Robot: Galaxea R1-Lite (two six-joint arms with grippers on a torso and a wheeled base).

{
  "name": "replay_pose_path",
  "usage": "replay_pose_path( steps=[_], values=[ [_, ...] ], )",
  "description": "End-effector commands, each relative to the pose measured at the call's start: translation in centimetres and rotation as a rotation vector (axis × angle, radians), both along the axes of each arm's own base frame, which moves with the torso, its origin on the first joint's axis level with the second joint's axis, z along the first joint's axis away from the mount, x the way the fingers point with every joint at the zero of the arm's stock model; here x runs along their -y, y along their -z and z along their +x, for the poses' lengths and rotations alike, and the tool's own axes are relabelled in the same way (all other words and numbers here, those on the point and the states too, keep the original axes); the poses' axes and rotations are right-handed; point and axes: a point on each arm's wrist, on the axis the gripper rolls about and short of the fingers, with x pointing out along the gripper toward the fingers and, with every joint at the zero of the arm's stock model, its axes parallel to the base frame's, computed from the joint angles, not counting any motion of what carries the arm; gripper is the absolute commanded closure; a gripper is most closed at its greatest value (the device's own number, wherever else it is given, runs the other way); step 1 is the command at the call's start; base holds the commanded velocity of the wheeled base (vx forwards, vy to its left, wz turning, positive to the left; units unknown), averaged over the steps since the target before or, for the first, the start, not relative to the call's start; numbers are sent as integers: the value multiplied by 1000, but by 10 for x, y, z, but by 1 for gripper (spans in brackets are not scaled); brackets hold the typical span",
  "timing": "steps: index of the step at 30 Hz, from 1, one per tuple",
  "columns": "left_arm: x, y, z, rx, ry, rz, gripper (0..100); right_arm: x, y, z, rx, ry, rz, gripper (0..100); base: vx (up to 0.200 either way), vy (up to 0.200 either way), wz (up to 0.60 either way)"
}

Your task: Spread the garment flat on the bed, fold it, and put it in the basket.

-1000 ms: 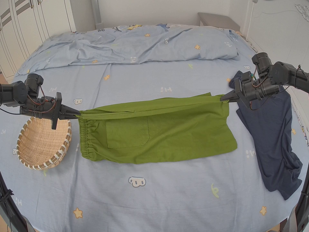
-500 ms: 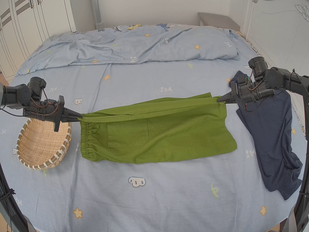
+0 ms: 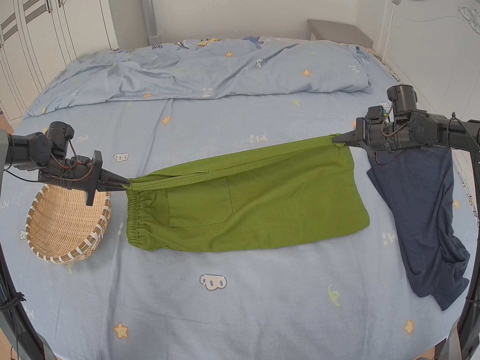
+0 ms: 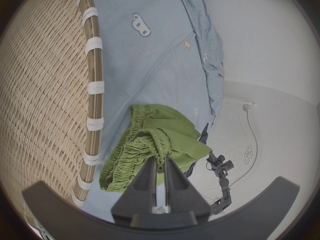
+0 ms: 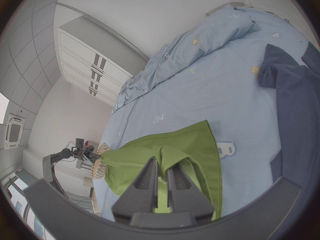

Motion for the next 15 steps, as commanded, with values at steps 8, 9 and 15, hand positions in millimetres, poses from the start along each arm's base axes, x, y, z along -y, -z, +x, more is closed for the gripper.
replay_pose_path(
  steps=[8, 9, 15],
  values=[
    [-1, 4, 5, -4, -4, 5, 100, -2, 3, -1, -4, -5, -1, 100, 0, 0, 0],
    [-1, 5, 6, -7, -4, 4, 100, -2, 2, 0, -2, -4, 0, 100, 0, 0, 0],
    [-1, 6, 9, -4, -2, 5, 0, -2, 13, 4, -26, -5, 0, 0, 0, 0, 0]
  ],
)
